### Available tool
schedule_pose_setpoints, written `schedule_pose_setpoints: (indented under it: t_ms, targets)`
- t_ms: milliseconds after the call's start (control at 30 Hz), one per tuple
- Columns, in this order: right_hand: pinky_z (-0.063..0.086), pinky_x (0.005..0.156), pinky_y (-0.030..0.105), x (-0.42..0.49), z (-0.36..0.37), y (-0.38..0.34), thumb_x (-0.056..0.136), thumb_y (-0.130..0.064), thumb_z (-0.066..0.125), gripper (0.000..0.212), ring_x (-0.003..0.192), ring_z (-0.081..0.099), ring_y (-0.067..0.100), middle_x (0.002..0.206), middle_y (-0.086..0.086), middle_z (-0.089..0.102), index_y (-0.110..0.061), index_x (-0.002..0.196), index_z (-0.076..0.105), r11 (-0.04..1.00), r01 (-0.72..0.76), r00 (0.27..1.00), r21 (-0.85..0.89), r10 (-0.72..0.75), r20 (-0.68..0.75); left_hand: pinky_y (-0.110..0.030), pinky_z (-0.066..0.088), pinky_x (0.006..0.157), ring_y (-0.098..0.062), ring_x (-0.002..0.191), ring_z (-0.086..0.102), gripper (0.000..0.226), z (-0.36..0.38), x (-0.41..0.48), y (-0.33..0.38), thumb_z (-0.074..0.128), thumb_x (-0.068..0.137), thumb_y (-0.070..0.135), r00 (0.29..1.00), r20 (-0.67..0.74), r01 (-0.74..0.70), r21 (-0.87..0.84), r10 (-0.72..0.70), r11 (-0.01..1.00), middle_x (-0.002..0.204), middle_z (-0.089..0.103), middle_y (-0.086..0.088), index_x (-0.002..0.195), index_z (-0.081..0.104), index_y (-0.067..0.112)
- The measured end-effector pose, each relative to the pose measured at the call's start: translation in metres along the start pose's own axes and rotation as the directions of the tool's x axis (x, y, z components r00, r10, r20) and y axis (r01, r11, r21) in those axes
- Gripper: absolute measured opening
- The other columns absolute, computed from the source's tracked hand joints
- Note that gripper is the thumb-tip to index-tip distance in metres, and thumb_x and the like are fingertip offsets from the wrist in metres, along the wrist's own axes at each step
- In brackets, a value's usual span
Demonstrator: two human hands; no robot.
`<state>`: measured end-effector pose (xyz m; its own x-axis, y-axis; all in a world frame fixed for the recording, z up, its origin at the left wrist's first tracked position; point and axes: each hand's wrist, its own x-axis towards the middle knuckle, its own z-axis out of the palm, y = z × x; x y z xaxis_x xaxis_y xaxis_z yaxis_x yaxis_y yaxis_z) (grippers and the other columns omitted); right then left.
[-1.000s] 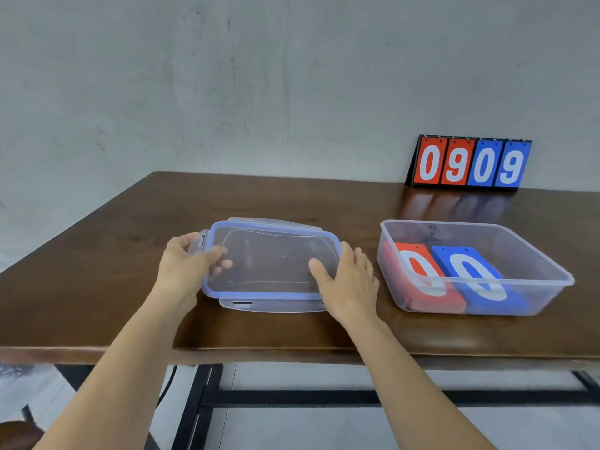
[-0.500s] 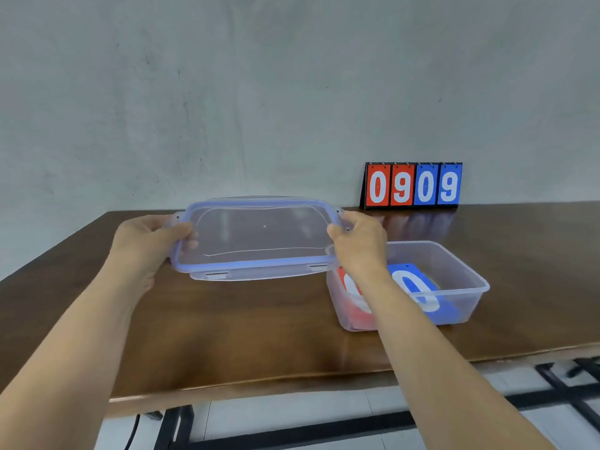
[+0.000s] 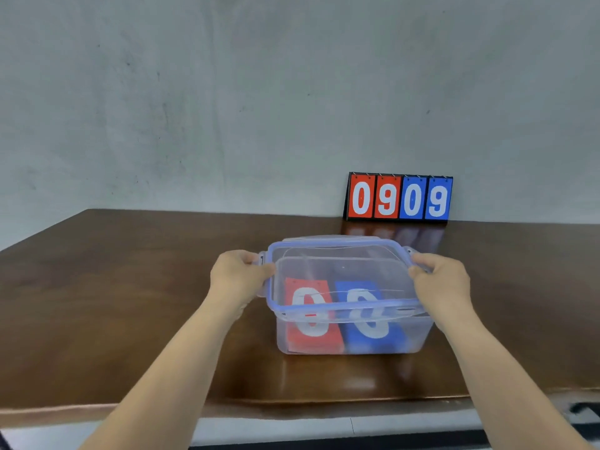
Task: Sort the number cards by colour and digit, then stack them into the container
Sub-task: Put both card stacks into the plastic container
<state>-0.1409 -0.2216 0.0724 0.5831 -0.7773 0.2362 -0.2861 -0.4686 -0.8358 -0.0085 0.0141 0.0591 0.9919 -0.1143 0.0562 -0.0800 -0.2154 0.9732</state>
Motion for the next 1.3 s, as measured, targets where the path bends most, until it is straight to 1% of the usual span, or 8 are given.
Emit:
schedule_pose_setpoints:
  t_ms: [200, 467, 567, 633, 733, 933, 1167, 1300]
  targets:
    - [0.046, 0.091, 0.038, 0.006, 0.002, 0.015, 0.094, -0.008, 0.053, 0.035, 0.119, 0.055, 0.027, 0.127, 0.004, 0.063, -0.016, 0.126, 0.063, 1.000, -0.016, 0.999, -0.026, 0.015, -0.033, -0.029, 0.048, 0.060, -0.023, 0.067, 0.062, 0.004, 0.010, -0.008, -0.005, 0.071, 0.082, 0.014, 0.998, -0.049, 0.033, 0.063, -0.030, 0.997, 0.085, 0.071, -0.012, 0.082, 0.068, 0.012]
    - [0.046, 0.094, 0.039, 0.008, 0.001, 0.020, 0.094, -0.009, 0.055, 0.036, 0.118, 0.055, 0.030, 0.129, 0.008, 0.061, -0.014, 0.129, 0.061, 0.997, -0.073, 0.997, -0.031, 0.074, 0.009, -0.034, 0.058, 0.071, -0.026, 0.079, 0.068, 0.016, 0.014, -0.011, 0.002, 0.074, 0.081, 0.012, 0.996, -0.081, 0.052, 0.111, -0.043, 0.992, 0.088, 0.071, -0.008, 0.070, 0.064, 0.018]
    - [0.046, 0.086, 0.037, 0.007, -0.001, 0.019, 0.094, -0.008, 0.055, 0.031, 0.109, 0.057, 0.028, 0.123, 0.009, 0.064, -0.010, 0.125, 0.063, 0.997, -0.071, 0.997, -0.038, 0.071, -0.005, -0.030, 0.055, 0.062, -0.022, 0.072, 0.064, 0.009, 0.014, -0.012, 0.002, 0.076, 0.081, 0.014, 0.995, -0.066, 0.076, 0.103, -0.069, 0.992, 0.095, 0.071, -0.010, 0.086, 0.070, 0.011]
    - [0.045, 0.079, 0.036, 0.005, -0.003, 0.017, 0.094, -0.006, 0.055, 0.024, 0.091, 0.052, 0.023, 0.113, 0.012, 0.065, -0.005, 0.115, 0.066, 0.996, -0.071, 0.997, -0.047, 0.070, -0.025, -0.029, 0.054, 0.060, -0.020, 0.074, 0.063, 0.028, 0.014, -0.012, 0.001, 0.078, 0.080, 0.018, 0.995, -0.054, 0.093, 0.093, -0.088, 0.991, 0.101, 0.071, -0.012, 0.105, 0.070, 0.008]
    - [0.041, 0.073, 0.032, 0.005, -0.005, 0.017, 0.095, -0.006, 0.053, 0.020, 0.082, 0.046, 0.020, 0.106, 0.014, 0.066, -0.004, 0.109, 0.067, 0.996, -0.068, 0.997, -0.050, 0.065, -0.052, -0.031, 0.058, 0.066, -0.020, 0.081, 0.067, 0.033, 0.016, -0.013, 0.001, 0.078, 0.080, 0.020, 0.993, -0.062, 0.102, 0.088, -0.097, 0.991, 0.103, 0.071, -0.008, 0.110, 0.070, 0.009]
    - [0.044, 0.076, 0.033, 0.005, -0.005, 0.018, 0.095, -0.009, 0.054, 0.030, 0.095, 0.055, 0.022, 0.118, 0.009, 0.065, -0.009, 0.124, 0.063, 0.995, -0.093, 0.995, -0.036, 0.091, -0.041, -0.033, 0.058, 0.067, -0.021, 0.082, 0.068, 0.020, 0.016, -0.011, -0.001, 0.078, 0.081, 0.016, 0.992, -0.057, 0.120, 0.101, -0.115, 0.988, 0.100, 0.071, -0.008, 0.096, 0.072, 0.005]
    - [0.043, 0.078, 0.031, 0.005, -0.005, 0.024, 0.094, -0.008, 0.055, 0.035, 0.109, 0.057, 0.026, 0.124, 0.007, 0.063, -0.013, 0.128, 0.061, 0.996, -0.093, 0.995, -0.009, 0.093, -0.023, -0.042, 0.060, 0.079, -0.021, 0.060, 0.060, 0.009, 0.014, -0.011, -0.001, 0.076, 0.081, 0.011, 0.993, -0.030, 0.117, 0.077, -0.115, 0.990, 0.063, 0.063, -0.009, 0.084, 0.072, 0.003]
    - [0.046, 0.095, 0.038, 0.005, -0.006, 0.027, 0.093, -0.008, 0.058, 0.038, 0.118, 0.055, 0.026, 0.130, 0.007, 0.061, -0.012, 0.131, 0.059, 0.991, -0.102, 0.995, 0.089, 0.101, 0.013, -0.045, 0.059, 0.082, -0.022, 0.064, 0.061, 0.013, 0.012, -0.012, -0.002, 0.077, 0.080, 0.011, 0.995, -0.020, 0.101, 0.074, -0.099, 0.992, 0.072, 0.065, -0.012, 0.088, 0.071, 0.003]
